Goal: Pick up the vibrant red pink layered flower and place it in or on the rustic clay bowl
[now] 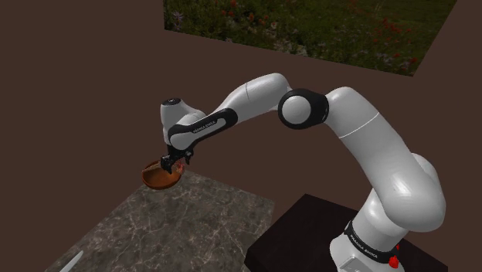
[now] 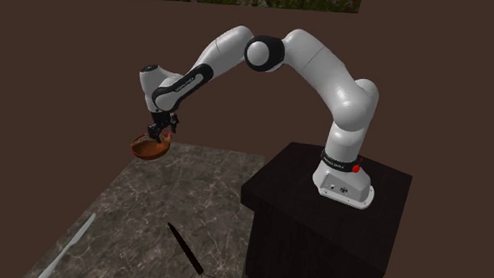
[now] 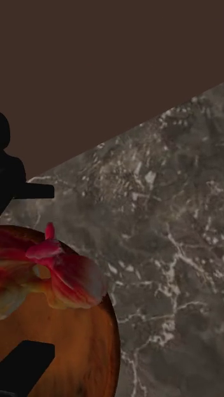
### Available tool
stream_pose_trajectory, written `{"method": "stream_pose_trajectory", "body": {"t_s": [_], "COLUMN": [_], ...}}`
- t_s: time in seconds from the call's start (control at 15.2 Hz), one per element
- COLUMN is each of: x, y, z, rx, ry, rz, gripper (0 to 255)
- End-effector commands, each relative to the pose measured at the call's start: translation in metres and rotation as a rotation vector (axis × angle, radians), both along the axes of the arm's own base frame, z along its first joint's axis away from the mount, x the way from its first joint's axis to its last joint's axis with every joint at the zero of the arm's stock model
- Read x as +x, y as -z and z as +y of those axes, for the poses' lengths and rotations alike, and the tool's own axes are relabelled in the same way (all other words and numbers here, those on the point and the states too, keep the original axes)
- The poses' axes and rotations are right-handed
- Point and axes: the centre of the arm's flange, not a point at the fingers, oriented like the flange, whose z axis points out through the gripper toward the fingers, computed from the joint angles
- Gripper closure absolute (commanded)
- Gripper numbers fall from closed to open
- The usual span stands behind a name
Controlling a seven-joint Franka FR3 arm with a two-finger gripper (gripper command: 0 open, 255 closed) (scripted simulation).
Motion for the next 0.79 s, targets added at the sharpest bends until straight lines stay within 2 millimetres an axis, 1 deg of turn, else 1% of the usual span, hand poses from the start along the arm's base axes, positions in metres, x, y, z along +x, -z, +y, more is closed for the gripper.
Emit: {"method": "stream_pose_trajectory", "body": {"t_s": [0.0, 0.2, 0.73], "x": [0.0, -0.002, -0.002], "y": [-0.013, -0.05, -0.05], "z": [0.001, 0.004, 0.004], "rx": [0.0, 0.0, 0.0], "ry": [0.0, 0.0, 0.0], "rz": [0.0, 0.0, 0.0], "gripper": [0, 0, 0]}}
